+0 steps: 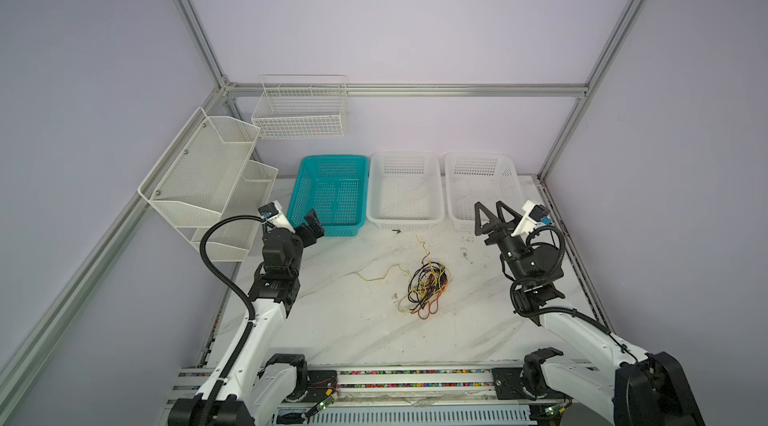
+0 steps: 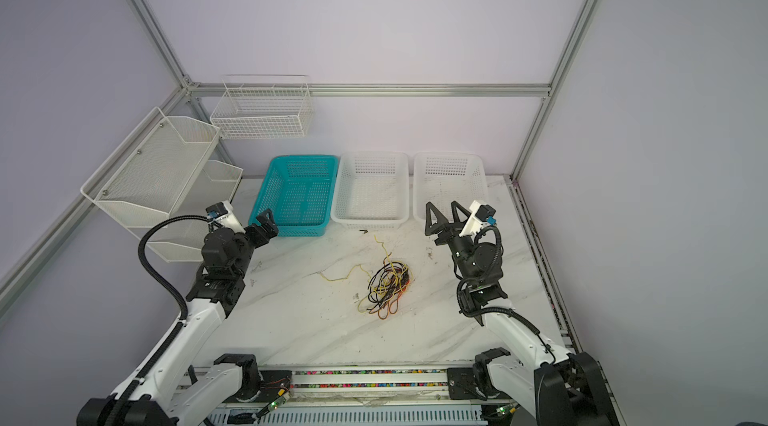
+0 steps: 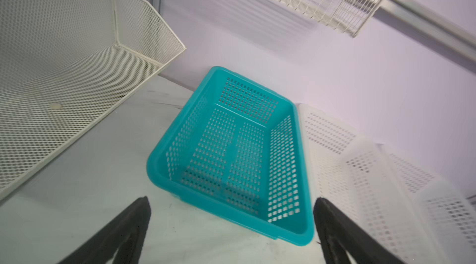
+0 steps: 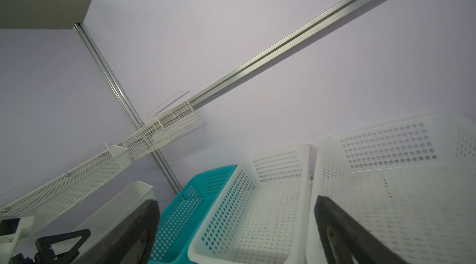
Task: Untangle the cables
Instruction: 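Reach both grippers down to the wire tangle and grasp wires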
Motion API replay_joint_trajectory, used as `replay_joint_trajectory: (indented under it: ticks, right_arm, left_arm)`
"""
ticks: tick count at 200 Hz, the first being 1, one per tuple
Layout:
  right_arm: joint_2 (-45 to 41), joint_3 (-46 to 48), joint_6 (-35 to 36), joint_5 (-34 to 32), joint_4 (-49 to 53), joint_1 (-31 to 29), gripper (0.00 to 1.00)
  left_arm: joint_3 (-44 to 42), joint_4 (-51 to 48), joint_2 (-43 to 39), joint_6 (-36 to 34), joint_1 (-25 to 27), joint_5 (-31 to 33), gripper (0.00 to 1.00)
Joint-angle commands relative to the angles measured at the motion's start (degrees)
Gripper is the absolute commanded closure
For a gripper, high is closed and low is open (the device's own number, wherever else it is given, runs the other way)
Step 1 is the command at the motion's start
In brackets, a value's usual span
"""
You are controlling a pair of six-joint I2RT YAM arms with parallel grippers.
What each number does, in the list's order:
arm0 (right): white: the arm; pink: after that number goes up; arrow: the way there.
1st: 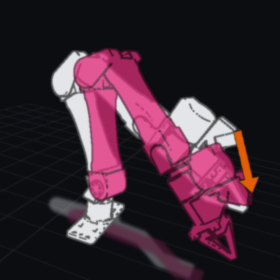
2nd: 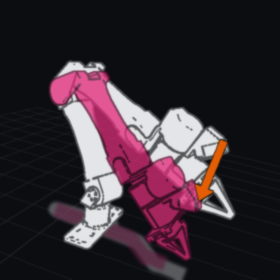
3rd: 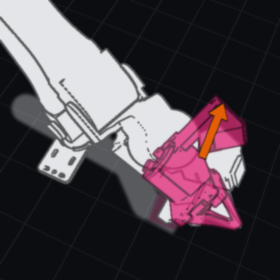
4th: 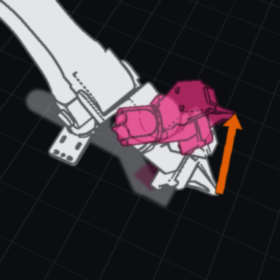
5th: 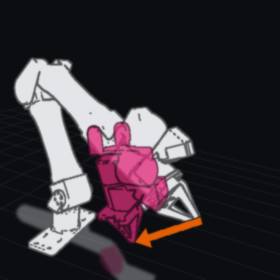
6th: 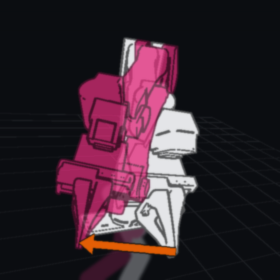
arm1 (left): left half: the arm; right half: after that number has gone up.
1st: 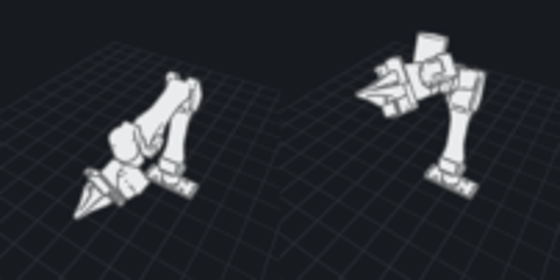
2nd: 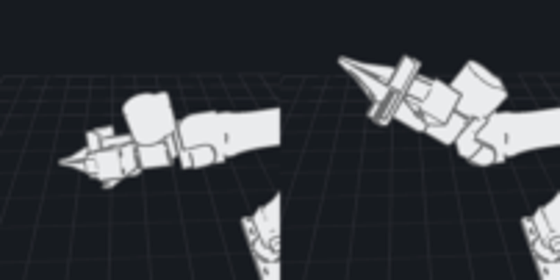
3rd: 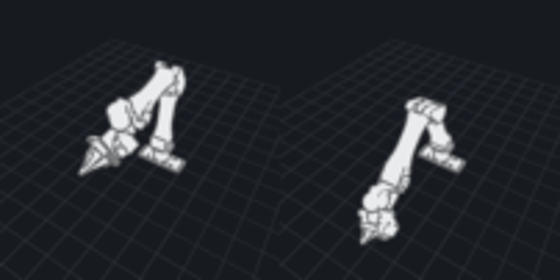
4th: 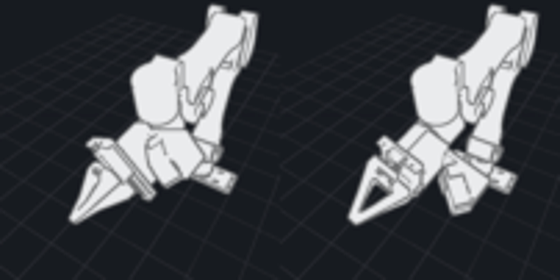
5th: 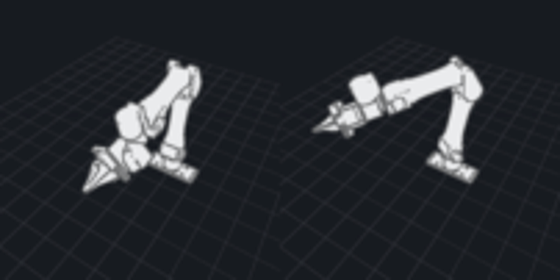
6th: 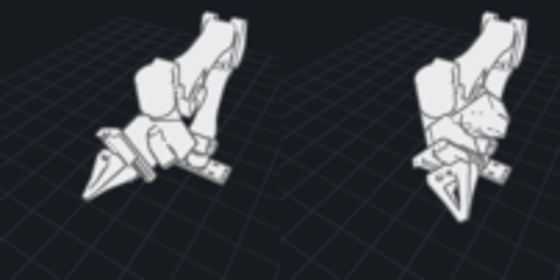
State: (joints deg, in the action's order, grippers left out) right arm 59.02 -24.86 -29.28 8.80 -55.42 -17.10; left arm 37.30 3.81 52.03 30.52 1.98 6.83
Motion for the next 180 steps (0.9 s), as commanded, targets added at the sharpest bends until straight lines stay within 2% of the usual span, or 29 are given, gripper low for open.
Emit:
replay_joint_trajectory:
  ticks: [1,12,36,53,66,90,110,125,153,180]
  right_arm:
    - [-1.1,-2.3,-9.8,5.3,15.7,-0.9,0.03]
    - [-2.1,-3.8,-8.9,3.9,24.9,-1.8,0.03]
    - [-2.0,-6.6,-5.7,0.9,41.4,-5.4,0.03]
    - [-0.5,-6.8,-4.9,-2.5,48.8,-10.0,0.03]
    - [1.8,-7.4,-5.5,-5.4,53.5,-12.9,0.06]
    - [5.9,-7.2,-7.0,-5.3,54.7,-16.5,0.13]
    - [7.9,-6.8,-8.5,-5.2,53.1,-19.2,0.23]
    - [8.9,-6.9,-9.2,-6.2,52.5,-20.9,0.27]
    - [12.5,-6.8,-9.4,-6.6,51.4,-22.1,0.38]
    - [15.3,-6.2,-9.5,-6.1,48.7,-22.5,0.48]
  left_arm:
    - [2.3,-6.1,-4.2,10.4,0.0,-14.5,0.0]
    - [1.5,-5.3,-5.6,11.0,-0.1,-20.1,0.0]
    - [0.5,-7.7,-6.8,14.6,0.3,-26.4,0.0]
    - [-1.4,-8.7,-8.6,15.9,2.0,-27.6,0.0]
    - [-2.5,-9.6,-10.3,16.0,4.5,-26.1,0.0]
    - [-2.7,-13.8,-11.4,15.9,10.4,-22.5,0.0]
    - [-2.7,-16.5,-10.6,15.9,15.7,-19.4,0.0]
    - [-3.5,-17.4,-10.2,16.0,19.6,-17.3,0.0]
    - [-6.0,-17.8,-9.9,18.0,25.0,-13.1,0.0]
    - [-7.3,-17.2,-8.2,19.5,29.4,-12.5,0.0]
